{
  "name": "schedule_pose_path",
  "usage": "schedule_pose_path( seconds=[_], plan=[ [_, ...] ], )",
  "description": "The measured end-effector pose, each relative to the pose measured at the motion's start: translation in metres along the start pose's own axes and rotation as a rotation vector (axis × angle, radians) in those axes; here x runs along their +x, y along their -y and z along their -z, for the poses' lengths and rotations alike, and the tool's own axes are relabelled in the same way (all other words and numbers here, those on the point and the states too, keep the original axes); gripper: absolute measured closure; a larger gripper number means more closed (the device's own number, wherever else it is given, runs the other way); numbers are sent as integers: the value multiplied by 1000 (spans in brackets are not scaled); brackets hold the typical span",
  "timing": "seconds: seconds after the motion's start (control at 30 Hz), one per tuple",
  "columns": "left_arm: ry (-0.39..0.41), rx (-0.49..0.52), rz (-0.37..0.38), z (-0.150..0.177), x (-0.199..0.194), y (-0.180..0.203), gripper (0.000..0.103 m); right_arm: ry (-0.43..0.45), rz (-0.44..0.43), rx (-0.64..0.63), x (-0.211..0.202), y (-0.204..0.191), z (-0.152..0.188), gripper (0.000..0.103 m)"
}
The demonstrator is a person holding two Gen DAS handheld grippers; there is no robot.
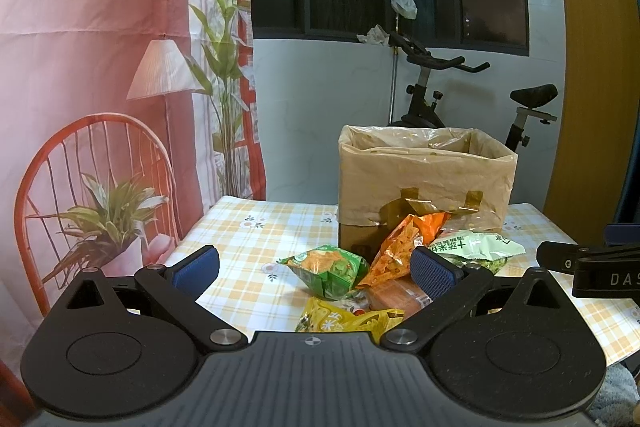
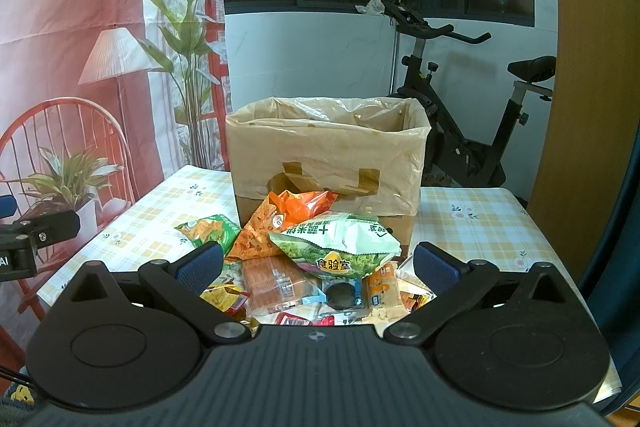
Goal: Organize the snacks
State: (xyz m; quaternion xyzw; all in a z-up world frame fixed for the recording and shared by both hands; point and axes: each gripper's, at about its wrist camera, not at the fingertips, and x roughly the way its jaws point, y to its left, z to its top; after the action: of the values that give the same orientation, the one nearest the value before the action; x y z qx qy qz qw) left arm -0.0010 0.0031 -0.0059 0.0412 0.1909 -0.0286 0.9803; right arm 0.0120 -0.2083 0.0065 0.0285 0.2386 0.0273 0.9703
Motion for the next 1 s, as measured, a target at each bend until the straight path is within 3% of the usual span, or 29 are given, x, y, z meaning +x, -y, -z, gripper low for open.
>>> schedule_pose_path(
  seconds=[0.5, 0.77, 0.9, 1.0],
  plan=[
    [-2, -20, 5, -3, 8, -9, 1, 2, -18, 12, 2, 0, 2, 0],
    [2, -13, -68, 2, 51, -21, 1, 135, -59, 48, 26, 13, -11, 0],
    [-43, 2, -29, 17, 79, -18, 1, 111, -42, 31, 54, 12, -13, 0],
    [-96, 38, 46, 29, 100, -11, 1, 81, -34, 24, 73, 11, -5, 0]
  ],
)
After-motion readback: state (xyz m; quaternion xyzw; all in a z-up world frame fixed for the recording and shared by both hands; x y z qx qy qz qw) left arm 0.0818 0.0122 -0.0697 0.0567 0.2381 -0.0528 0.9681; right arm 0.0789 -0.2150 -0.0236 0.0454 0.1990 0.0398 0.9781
